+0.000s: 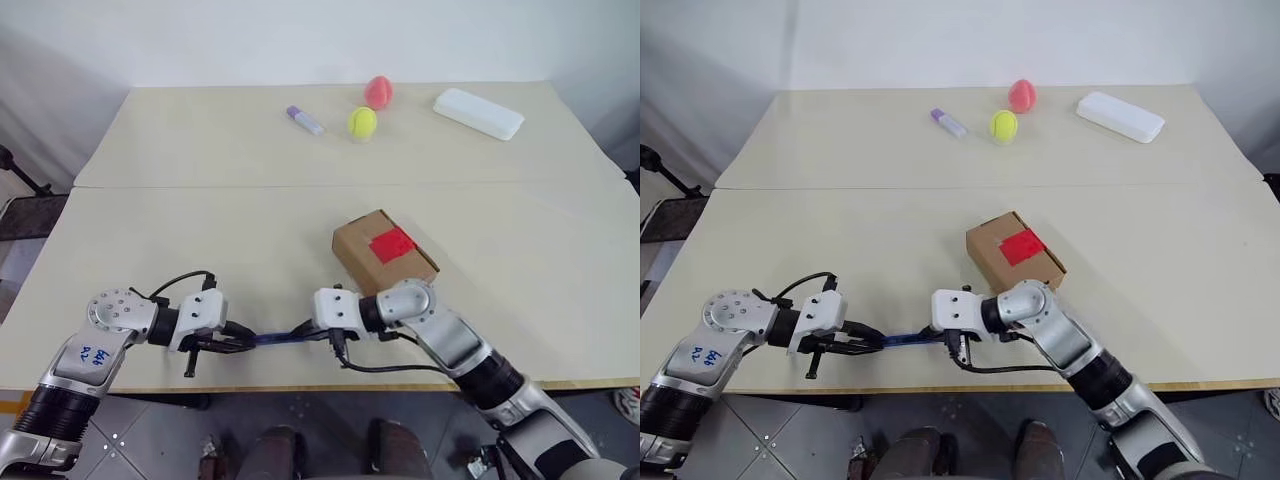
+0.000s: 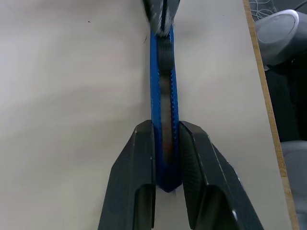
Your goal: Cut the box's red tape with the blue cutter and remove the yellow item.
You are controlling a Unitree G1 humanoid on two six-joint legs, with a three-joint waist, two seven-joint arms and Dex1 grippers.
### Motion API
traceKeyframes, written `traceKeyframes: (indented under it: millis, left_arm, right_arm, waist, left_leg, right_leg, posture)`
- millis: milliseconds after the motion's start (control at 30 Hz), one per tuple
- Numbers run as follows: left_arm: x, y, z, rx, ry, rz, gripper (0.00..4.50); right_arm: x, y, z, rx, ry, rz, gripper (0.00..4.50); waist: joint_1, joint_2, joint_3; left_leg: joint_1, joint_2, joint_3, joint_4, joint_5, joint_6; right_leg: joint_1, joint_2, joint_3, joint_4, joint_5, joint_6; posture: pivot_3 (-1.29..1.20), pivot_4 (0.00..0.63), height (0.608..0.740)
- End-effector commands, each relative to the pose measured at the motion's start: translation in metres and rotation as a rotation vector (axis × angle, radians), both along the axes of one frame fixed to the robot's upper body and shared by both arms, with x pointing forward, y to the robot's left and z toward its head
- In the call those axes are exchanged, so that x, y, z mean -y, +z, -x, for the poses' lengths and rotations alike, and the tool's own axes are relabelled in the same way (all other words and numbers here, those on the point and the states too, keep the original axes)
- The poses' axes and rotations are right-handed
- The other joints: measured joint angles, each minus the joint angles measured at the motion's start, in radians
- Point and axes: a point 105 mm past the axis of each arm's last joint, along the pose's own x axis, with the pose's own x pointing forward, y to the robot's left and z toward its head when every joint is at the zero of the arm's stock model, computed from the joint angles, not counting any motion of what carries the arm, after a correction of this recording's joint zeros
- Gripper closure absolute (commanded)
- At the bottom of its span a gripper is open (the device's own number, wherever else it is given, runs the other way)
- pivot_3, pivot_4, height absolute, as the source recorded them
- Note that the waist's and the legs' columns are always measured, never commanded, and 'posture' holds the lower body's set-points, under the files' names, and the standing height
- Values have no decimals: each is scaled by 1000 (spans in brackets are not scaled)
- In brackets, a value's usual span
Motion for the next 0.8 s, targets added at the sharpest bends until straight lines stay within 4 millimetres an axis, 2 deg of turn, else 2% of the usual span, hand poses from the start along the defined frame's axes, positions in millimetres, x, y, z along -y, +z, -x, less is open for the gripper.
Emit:
traceKeyframes:
  millis: [33,400,533,600,700,800]
  left_arm:
    - [3,-28,14,-103,-20,-53,4113]
    - [3,-27,9,-93,-9,-50,4113]
    - [4,-19,5,-41,3,-1,4113]
    - [1,-13,1,1,16,26,4113]
    - [-6,-2,-6,68,44,57,4113]
    - [-9,11,-14,148,66,103,4113]
  right_arm:
    - [-8,-8,-3,-3,3,24,4472]
    - [-18,-1,-3,7,33,-2,4472]
    - [-17,32,-10,3,-33,-106,4472]
    - [-10,53,-16,-15,-97,-152,4472]
    - [9,83,-21,-49,-191,-194,3894]
    - [22,103,-25,-69,-258,-226,2864]
  waist:
    - [-1,0,0]
    - [-2,2,-1]
    - [0,2,-1]
    - [3,2,-1]
    - [3,2,-1]
    - [1,2,-1]
  left_leg:
    - [0,0,0,0,0,0]
    - [0,1,0,0,0,0]
    - [0,2,0,0,0,0]
    - [-1,2,0,0,0,0]
    - [-4,2,-1,0,0,0]
    - [-8,3,-3,0,0,0]
  right_leg:
    - [0,0,0,0,0,0]
    - [0,0,0,0,0,0]
    - [0,0,1,0,0,0]
    - [-1,0,1,0,0,0]
    - [-3,-1,0,0,0,0]
    - [-5,0,-3,-1,0,0]
  posture:
    - [0,150,740]
    - [0,150,740]
    - [0,150,740]
    - [0,150,740]
    - [0,150,740]
    - [0,150,740]
